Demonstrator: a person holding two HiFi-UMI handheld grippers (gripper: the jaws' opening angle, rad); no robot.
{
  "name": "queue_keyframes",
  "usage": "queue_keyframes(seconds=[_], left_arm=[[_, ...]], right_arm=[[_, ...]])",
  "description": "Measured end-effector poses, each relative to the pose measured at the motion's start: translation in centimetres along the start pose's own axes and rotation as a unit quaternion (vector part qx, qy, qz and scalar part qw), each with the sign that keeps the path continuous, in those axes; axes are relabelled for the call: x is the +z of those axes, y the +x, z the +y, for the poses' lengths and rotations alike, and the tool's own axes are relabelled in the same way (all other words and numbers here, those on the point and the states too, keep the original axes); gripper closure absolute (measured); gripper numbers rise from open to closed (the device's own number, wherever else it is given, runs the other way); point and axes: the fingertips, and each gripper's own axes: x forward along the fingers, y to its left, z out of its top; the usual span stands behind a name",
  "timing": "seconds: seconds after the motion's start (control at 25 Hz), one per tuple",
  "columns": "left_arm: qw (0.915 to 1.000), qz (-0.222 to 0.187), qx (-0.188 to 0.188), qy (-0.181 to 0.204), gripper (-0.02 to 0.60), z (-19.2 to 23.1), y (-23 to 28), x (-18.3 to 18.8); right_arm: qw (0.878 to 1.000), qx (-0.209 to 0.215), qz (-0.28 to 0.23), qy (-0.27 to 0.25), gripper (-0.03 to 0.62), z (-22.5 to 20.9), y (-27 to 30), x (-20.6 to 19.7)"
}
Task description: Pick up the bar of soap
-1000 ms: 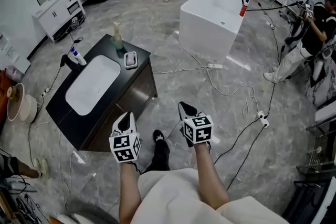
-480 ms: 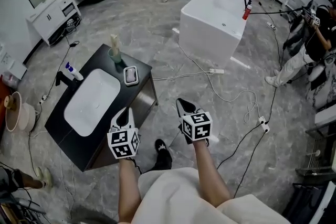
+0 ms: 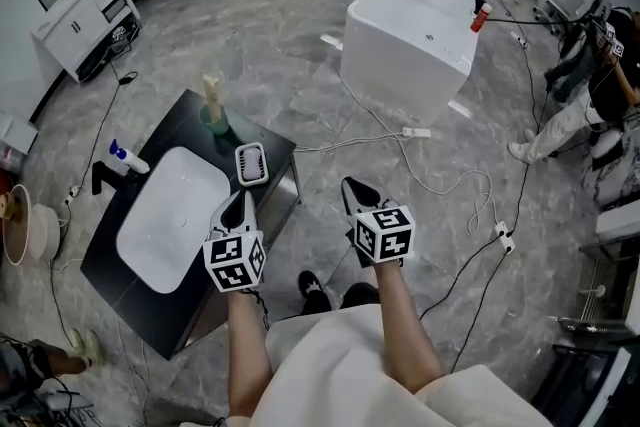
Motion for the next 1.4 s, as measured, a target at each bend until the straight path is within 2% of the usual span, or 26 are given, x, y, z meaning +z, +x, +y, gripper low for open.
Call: queue_keyframes(seconds=[0.28, 0.48, 0.76, 1.0, 1.4], left_arm=[[0.9998, 0.018, -0.006, -0.011, 0.575, 1.3, 3.3, -0.9], [0.9994, 0.02, 0.016, -0.023, 0.575, 3.4, 5.4, -0.3], [0.9978, 0.024, 0.048, -0.039, 0.574, 5.0, 8.3, 1.2], [0.9931, 0.032, 0.088, -0.07, 0.575, 6.3, 10.3, 0.5], [0.9828, 0.072, 0.13, -0.11, 0.574, 6.0, 11.7, -3.1]], right_arm=[[1.0, 0.006, 0.02, 0.004, 0.588, -0.7, 3.8, -0.3], [0.999, 0.035, 0.033, -0.007, 0.588, -0.2, 7.7, 0.8], [0.995, 0.086, 0.038, -0.026, 0.588, 0.2, 13.3, 4.6], [0.985, 0.144, 0.068, -0.064, 0.588, 1.2, 17.2, 4.9], [0.967, 0.219, 0.107, -0.077, 0.588, 1.0, 20.9, 3.5]])
